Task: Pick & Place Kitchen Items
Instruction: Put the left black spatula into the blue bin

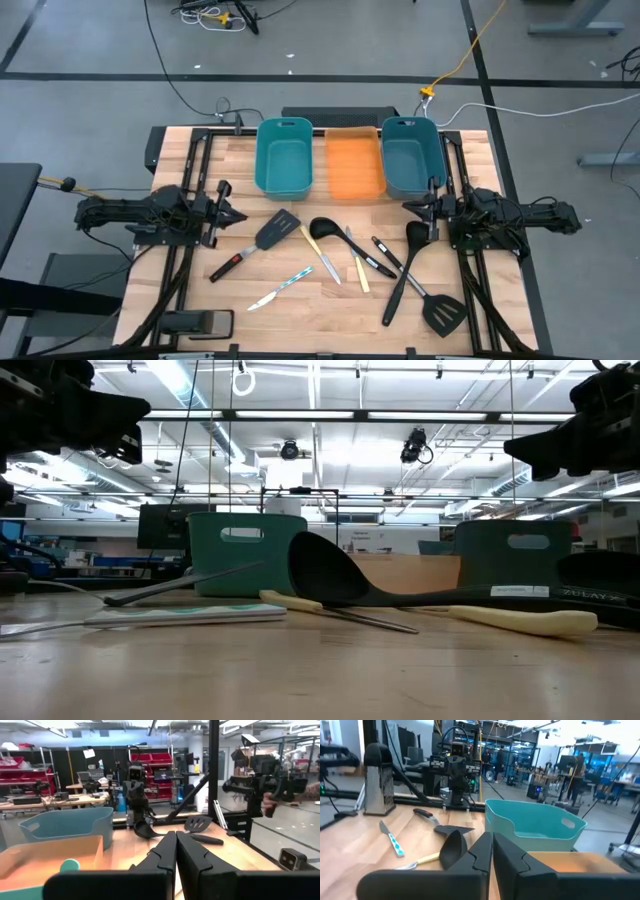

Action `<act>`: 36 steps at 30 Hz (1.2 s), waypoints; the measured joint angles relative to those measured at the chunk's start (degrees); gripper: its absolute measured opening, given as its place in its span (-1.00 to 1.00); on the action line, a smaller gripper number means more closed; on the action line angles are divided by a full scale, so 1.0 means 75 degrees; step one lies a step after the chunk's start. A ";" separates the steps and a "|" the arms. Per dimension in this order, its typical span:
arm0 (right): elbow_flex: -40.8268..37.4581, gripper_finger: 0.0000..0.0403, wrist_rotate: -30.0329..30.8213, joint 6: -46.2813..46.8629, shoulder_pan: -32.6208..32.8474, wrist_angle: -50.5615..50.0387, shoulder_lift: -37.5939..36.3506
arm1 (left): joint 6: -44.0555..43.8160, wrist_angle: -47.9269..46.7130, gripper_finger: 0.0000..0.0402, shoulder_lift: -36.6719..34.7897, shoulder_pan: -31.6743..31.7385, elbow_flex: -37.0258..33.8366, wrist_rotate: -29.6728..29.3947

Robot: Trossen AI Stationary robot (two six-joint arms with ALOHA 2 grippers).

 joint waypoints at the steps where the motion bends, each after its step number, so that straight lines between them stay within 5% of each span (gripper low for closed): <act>1: 0.0000 -0.88 -0.0002 0.0005 0.0000 0.0061 0.0000 | -0.0061 0.0024 -0.94 0.0000 0.0000 -0.0001 -0.0007; 16: 0.0000 -0.88 -0.0003 0.1562 0.0006 0.0267 0.0000 | -0.1413 0.0333 -0.94 -0.0003 0.0000 -0.0003 -0.0862; 36: 0.0171 -0.98 0.0068 0.1545 0.0003 0.0442 0.0000 | -0.1143 0.0287 -0.98 0.0000 0.0000 0.0321 -0.1182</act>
